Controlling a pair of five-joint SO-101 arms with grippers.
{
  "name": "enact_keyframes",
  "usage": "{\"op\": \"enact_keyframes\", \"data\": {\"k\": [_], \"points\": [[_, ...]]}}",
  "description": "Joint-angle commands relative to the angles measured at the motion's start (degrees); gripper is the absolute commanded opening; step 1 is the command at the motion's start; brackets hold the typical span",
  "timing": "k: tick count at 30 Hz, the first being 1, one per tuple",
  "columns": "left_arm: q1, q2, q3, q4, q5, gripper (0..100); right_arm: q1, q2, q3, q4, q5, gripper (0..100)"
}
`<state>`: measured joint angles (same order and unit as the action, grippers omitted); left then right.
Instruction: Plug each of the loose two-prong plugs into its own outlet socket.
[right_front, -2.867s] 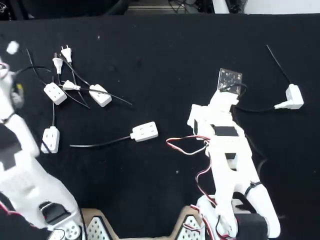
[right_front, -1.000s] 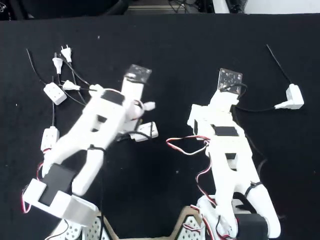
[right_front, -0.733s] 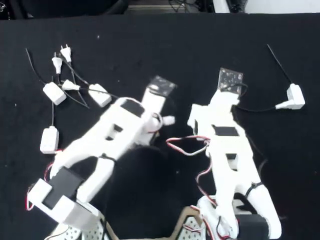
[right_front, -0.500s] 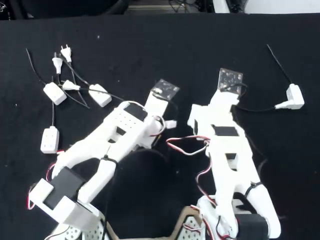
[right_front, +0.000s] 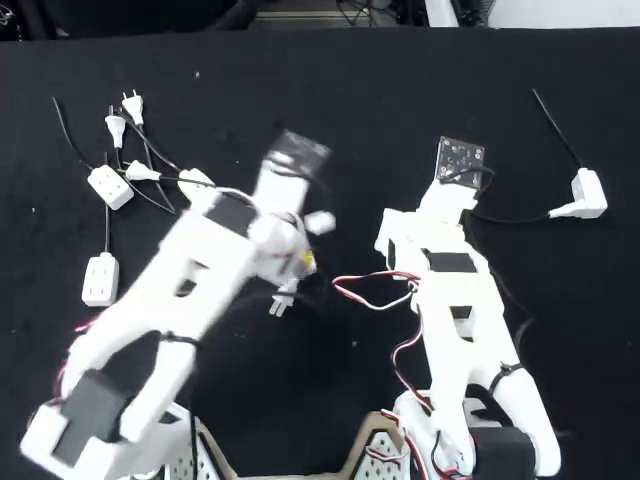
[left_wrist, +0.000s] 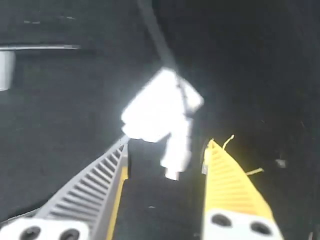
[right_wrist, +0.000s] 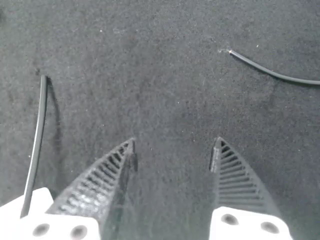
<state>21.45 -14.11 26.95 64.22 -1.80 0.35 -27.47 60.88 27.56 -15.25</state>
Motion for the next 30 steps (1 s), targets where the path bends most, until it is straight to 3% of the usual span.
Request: {"op": "enact_keyframes", "data": {"k": [1, 5, 9, 22, 25, 30], "points": [[-7.69, -3.69, 3.21, -2.9, 0.18, 24, -0.88, -2.42, -1.98, 0.09, -0.35, 22.2], [-7.34, -2.29, 10.33, -11.52, -0.62, 24, -0.88, -2.42, -1.98, 0.09, -0.35, 22.2], [-5.05, -0.26, 14.81, -18.11, -6.68, 24, -0.88, -2.51, -1.98, 0.09, -0.35, 22.2], [8.57, -2.11, 16.04, -16.35, -6.59, 24, -0.88, -2.51, -2.07, 0.09, -0.35, 22.2], [7.25, -2.73, 16.13, -16.0, -6.59, 24, -0.88, -2.51, -2.07, 0.09, -0.35, 22.2], [-1.54, -2.81, 12.18, -11.16, -6.68, 24, -0.88, -2.51, -1.98, 0.09, -0.35, 22.2]]}}
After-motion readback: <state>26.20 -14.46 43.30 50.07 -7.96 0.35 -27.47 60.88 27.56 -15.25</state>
